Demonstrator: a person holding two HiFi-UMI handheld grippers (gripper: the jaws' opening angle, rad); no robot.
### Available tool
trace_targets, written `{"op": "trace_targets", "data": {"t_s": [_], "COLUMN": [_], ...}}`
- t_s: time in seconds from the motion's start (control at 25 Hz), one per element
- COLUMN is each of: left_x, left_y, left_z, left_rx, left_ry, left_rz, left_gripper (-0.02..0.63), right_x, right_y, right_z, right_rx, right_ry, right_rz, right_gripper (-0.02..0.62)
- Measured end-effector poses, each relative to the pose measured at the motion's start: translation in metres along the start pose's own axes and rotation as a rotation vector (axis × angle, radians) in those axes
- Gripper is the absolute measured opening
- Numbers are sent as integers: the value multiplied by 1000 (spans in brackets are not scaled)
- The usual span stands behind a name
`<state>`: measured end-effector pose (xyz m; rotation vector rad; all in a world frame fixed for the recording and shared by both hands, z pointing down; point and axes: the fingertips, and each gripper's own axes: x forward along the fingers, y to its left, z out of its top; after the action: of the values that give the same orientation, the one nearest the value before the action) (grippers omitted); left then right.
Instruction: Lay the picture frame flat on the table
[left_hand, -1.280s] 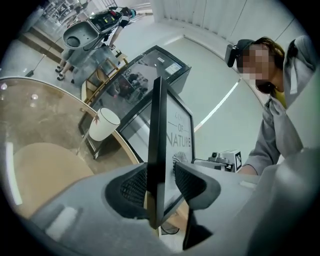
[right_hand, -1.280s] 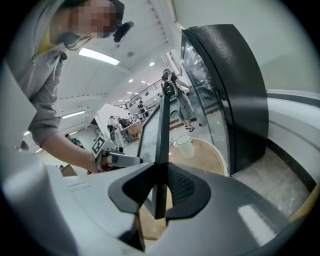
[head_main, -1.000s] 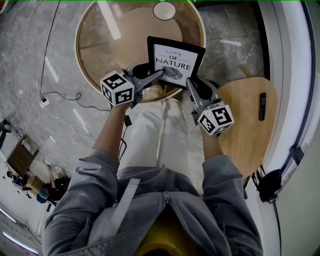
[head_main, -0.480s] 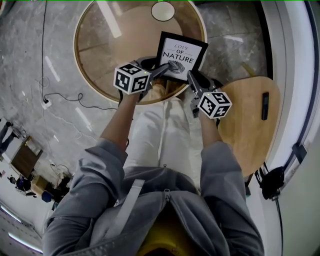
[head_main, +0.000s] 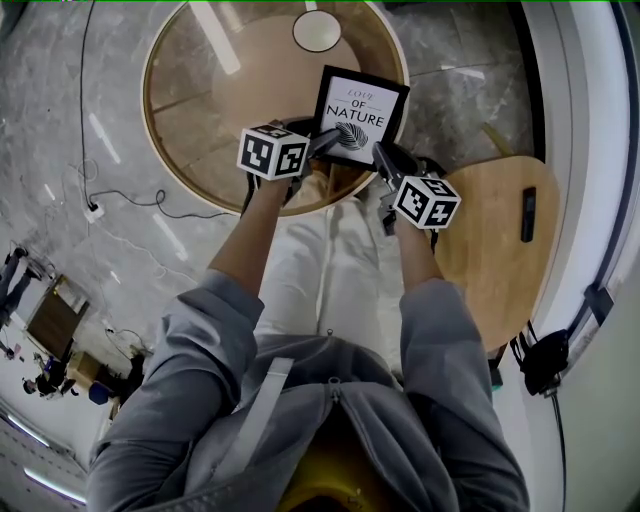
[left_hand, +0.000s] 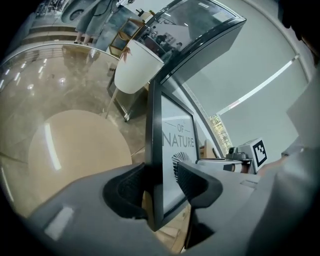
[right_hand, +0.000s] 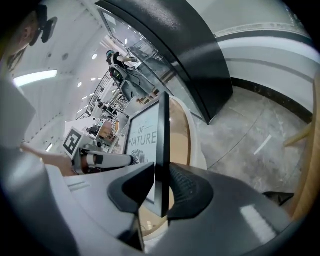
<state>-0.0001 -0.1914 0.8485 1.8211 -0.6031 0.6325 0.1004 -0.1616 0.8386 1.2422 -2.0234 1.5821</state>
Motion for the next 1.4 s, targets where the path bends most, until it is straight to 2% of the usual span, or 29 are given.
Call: {"op": "trace_targets", "data": {"t_s": [0.32, 0.56, 0.64, 0.76, 0.88, 0.96, 1.0, 1.08, 1.16, 1.28, 1.4], "left_x": [3, 5, 2, -5, -14, -26, -34, -51, -66, -85, -107], "left_y": [2, -3, -2, 5, 5, 2, -1, -9, -23, -49, -69], "left_z": [0, -1, -1, -1, -2, 3, 7, 15, 19, 21, 27], "left_rx": [-2, -4, 0, 16, 21, 48, 69, 116, 147, 148, 172], "left_ry": [20, -14, -30, -59, -87, -137, -169, -225, -261, -286, -291], "left_rz": [91, 159, 193, 241, 238, 249, 257, 273, 263, 204, 210], "left_gripper": [217, 297, 324, 327, 326, 319, 278, 109, 3, 3, 2], "right_x": [4, 2, 2, 1, -3, -11, -15, -25, -38, -62, -88], "right_y": [-6, -11, -13, -15, -9, -2, 1, 10, 19, 32, 48], "right_z": [-3, -4, -6, -7, -8, -6, -4, 3, 9, 18, 32], "right_rx": [54, 103, 93, 60, -18, -66, -78, -93, -113, -97, -68], "right_ry": [14, -21, -21, -17, -5, -12, -22, -45, -65, -98, -135], "right_rz": [-48, -125, -152, -190, -208, -226, -232, -238, -246, -268, -281], "right_gripper": [84, 95, 95, 78, 94, 94, 92, 78, 43, 2, 2]}}
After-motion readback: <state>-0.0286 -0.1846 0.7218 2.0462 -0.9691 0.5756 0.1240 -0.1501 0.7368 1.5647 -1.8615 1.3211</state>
